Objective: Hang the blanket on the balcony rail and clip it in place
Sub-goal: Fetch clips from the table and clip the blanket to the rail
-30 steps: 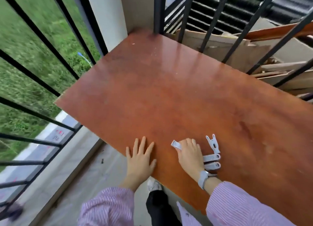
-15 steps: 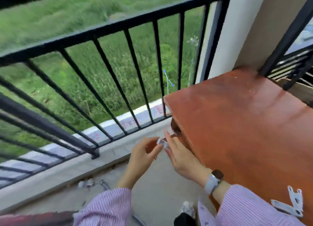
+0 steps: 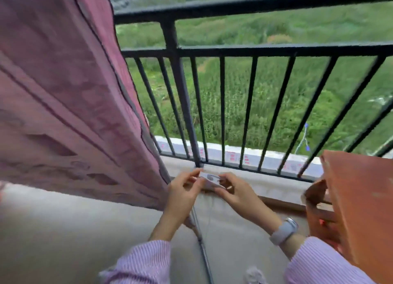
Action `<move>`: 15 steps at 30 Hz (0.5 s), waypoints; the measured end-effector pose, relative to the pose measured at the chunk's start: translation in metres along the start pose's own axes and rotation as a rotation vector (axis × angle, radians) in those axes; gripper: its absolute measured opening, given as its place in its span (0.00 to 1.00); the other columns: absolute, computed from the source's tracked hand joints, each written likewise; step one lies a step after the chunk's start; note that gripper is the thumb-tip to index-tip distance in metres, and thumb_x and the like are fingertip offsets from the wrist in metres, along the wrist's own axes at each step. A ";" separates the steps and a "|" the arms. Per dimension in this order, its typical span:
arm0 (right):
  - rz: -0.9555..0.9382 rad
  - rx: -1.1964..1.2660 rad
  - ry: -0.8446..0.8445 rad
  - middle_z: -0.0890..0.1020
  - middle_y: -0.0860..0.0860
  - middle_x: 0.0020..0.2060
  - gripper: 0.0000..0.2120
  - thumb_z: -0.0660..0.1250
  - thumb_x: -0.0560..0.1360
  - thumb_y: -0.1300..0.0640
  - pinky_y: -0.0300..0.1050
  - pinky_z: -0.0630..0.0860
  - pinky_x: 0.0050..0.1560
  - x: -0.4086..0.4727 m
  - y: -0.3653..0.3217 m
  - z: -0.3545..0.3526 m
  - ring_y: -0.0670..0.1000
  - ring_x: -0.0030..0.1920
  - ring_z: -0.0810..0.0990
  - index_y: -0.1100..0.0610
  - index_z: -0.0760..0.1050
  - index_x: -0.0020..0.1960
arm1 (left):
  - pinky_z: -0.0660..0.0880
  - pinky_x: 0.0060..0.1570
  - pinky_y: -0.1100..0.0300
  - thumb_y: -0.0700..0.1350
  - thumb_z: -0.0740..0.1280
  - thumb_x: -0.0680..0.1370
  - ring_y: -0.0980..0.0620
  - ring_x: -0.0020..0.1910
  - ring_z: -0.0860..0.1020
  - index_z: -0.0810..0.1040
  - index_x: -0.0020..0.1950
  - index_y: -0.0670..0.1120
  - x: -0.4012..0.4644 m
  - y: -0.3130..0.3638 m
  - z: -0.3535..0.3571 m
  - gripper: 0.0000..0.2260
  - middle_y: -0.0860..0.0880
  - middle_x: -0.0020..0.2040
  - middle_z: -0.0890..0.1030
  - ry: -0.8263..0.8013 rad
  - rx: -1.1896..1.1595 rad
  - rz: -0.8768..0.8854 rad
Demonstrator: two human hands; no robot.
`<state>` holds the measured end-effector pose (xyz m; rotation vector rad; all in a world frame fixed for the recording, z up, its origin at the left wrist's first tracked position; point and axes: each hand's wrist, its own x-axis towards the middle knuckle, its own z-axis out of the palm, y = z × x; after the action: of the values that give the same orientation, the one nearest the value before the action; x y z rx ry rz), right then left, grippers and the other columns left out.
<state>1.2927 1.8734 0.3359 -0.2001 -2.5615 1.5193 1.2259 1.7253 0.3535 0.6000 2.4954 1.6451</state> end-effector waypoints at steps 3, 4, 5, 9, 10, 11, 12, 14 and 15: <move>-0.044 0.071 -0.002 0.76 0.45 0.36 0.06 0.65 0.74 0.57 0.33 0.70 0.37 0.027 -0.015 0.008 0.41 0.34 0.74 0.49 0.69 0.47 | 0.71 0.40 0.68 0.45 0.69 0.71 0.55 0.38 0.74 0.76 0.46 0.50 -0.004 0.011 -0.026 0.05 0.51 0.41 0.77 0.333 0.096 0.072; -0.052 0.112 -0.012 0.76 0.47 0.37 0.05 0.65 0.74 0.57 0.40 0.73 0.38 0.037 -0.021 0.009 0.45 0.34 0.75 0.50 0.69 0.47 | 0.71 0.40 0.65 0.45 0.70 0.72 0.54 0.37 0.73 0.74 0.46 0.50 -0.002 0.017 -0.033 0.07 0.49 0.40 0.75 0.446 0.123 0.064; -0.062 0.151 -0.032 0.78 0.51 0.38 0.05 0.64 0.74 0.56 0.48 0.75 0.40 0.047 -0.027 0.009 0.51 0.37 0.77 0.51 0.69 0.47 | 0.72 0.41 0.60 0.46 0.71 0.71 0.52 0.38 0.73 0.72 0.47 0.50 0.003 0.023 -0.040 0.09 0.48 0.40 0.74 0.548 0.143 0.034; -0.180 0.298 -0.112 0.79 0.56 0.35 0.10 0.63 0.75 0.57 0.51 0.75 0.39 0.093 -0.062 0.002 0.55 0.34 0.78 0.46 0.66 0.51 | 0.71 0.50 0.57 0.47 0.72 0.69 0.52 0.49 0.70 0.68 0.56 0.43 0.029 0.051 -0.052 0.21 0.50 0.51 0.71 0.766 0.158 -0.080; -0.230 0.324 -0.125 0.79 0.54 0.32 0.12 0.62 0.76 0.59 0.48 0.75 0.38 0.105 -0.070 -0.001 0.52 0.32 0.77 0.46 0.65 0.54 | 0.70 0.51 0.59 0.47 0.72 0.69 0.52 0.50 0.70 0.68 0.57 0.43 0.035 0.058 -0.052 0.21 0.50 0.51 0.70 0.786 0.170 -0.081; -0.272 0.350 -0.134 0.78 0.52 0.30 0.13 0.60 0.76 0.61 0.45 0.75 0.37 0.116 -0.078 -0.004 0.51 0.30 0.76 0.47 0.64 0.57 | 0.69 0.50 0.60 0.47 0.72 0.70 0.52 0.50 0.71 0.69 0.57 0.44 0.041 0.063 -0.050 0.20 0.50 0.51 0.71 0.809 0.187 -0.074; -0.299 0.377 -0.144 0.77 0.51 0.28 0.14 0.59 0.77 0.61 0.44 0.74 0.35 0.126 -0.086 -0.007 0.51 0.29 0.75 0.47 0.64 0.59 | 0.69 0.48 0.63 0.47 0.71 0.70 0.52 0.48 0.72 0.70 0.55 0.45 0.045 0.067 -0.048 0.17 0.50 0.50 0.72 0.840 0.200 -0.062; -0.316 0.434 -0.183 0.77 0.52 0.30 0.14 0.58 0.78 0.61 0.39 0.73 0.32 0.141 -0.096 -0.010 0.48 0.27 0.73 0.49 0.64 0.61 | 0.65 0.42 0.69 0.43 0.69 0.72 0.50 0.44 0.74 0.73 0.50 0.46 0.050 0.074 -0.043 0.09 0.49 0.45 0.75 0.934 0.218 -0.040; -0.303 0.467 -0.211 0.77 0.53 0.32 0.14 0.58 0.78 0.62 0.36 0.71 0.30 0.146 -0.100 -0.010 0.45 0.26 0.72 0.52 0.64 0.62 | 0.64 0.39 0.72 0.41 0.68 0.74 0.50 0.42 0.74 0.74 0.48 0.45 0.052 0.076 -0.042 0.05 0.49 0.43 0.76 0.989 0.238 -0.026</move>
<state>1.1482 1.8631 0.4383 0.4032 -2.1552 2.0299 1.1872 1.7344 0.4458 -0.3672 3.3332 1.9578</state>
